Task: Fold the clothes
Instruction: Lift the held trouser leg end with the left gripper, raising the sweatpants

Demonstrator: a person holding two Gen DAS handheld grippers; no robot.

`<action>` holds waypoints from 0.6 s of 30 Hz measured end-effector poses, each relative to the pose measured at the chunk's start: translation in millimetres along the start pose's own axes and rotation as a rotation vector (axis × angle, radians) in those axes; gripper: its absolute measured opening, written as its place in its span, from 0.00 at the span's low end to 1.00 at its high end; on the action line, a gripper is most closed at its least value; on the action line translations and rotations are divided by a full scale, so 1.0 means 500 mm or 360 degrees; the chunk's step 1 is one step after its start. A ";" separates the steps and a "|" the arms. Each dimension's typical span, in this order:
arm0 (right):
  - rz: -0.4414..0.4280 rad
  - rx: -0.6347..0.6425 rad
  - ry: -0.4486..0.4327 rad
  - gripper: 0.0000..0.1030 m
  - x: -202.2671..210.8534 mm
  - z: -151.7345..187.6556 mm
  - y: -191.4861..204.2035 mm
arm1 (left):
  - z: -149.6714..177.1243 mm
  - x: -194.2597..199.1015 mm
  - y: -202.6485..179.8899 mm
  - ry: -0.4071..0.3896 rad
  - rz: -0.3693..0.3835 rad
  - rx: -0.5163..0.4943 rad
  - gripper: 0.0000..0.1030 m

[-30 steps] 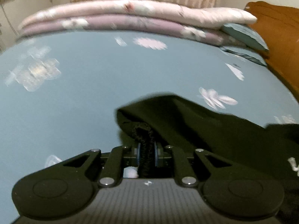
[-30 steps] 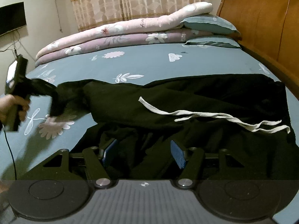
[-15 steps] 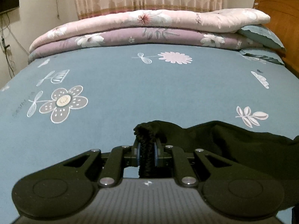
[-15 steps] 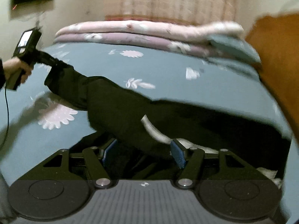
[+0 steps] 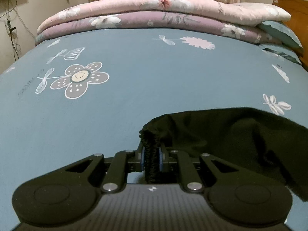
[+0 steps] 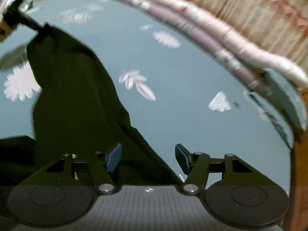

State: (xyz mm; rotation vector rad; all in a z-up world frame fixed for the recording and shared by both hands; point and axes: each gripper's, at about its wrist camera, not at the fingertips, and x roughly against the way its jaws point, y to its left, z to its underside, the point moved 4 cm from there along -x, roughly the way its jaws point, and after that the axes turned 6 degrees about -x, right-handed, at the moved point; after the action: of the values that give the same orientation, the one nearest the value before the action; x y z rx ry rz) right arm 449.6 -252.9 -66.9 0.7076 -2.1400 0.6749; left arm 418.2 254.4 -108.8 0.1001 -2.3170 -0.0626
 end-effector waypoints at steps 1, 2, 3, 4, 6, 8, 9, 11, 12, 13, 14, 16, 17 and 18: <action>-0.0041 0.0007 0.0033 0.62 -0.023 -0.001 -0.006 | 0.001 0.000 0.002 0.0001 0.0011 0.0003 0.11; -0.0084 0.0015 0.0064 0.62 -0.044 -0.002 -0.011 | 0.002 0.000 0.004 0.0001 0.0022 0.0008 0.11; -0.0121 0.0021 0.0083 0.62 -0.063 0.000 -0.014 | 0.002 -0.001 0.006 0.0002 0.0034 0.0014 0.11; -0.0157 0.0021 0.0114 0.62 -0.076 0.004 -0.016 | 0.002 -0.002 0.008 0.0004 0.0046 0.0023 0.11; -0.0229 0.0019 0.0180 0.47 -0.101 0.011 -0.018 | 0.003 -0.006 0.011 0.0004 0.0059 0.0029 0.11; -0.0246 0.0014 0.0208 0.07 -0.114 0.015 -0.018 | 0.003 -0.010 0.012 0.0009 0.0056 0.0024 0.11; -0.0219 0.0009 0.0196 0.04 -0.113 0.015 -0.017 | 0.000 -0.010 0.013 -0.0003 0.0032 0.0019 0.10; -0.0165 0.0001 0.0174 0.03 -0.110 0.014 -0.015 | -0.008 -0.007 0.015 -0.0034 -0.0026 0.0006 0.10; -0.0136 -0.0018 0.0148 0.03 -0.106 0.010 -0.017 | -0.012 -0.006 0.016 -0.0050 -0.0055 0.0000 0.09; -0.0104 -0.0034 0.0122 0.03 -0.101 0.005 -0.019 | -0.016 -0.004 0.016 -0.0065 -0.0084 -0.0006 0.09; -0.0070 -0.0041 0.0097 0.03 -0.095 -0.002 -0.020 | -0.025 -0.004 0.022 -0.0080 -0.0104 0.0000 0.09; -0.0008 -0.0055 0.0065 0.03 -0.088 -0.017 -0.026 | -0.049 -0.004 0.039 -0.0107 -0.0146 0.0014 0.09; 0.0014 -0.0061 0.0048 0.03 -0.087 -0.027 -0.032 | -0.064 -0.008 0.049 -0.0115 -0.0172 0.0014 0.09; 0.0035 -0.0068 0.0026 0.03 -0.089 -0.039 -0.038 | -0.078 -0.012 0.058 -0.0120 -0.0199 0.0013 0.09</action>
State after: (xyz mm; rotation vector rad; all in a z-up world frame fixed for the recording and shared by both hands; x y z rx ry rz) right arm 496.4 -242.0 -86.7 0.6545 -2.1438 0.6426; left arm 449.5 283.4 -84.3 0.2506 -2.3846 -0.1223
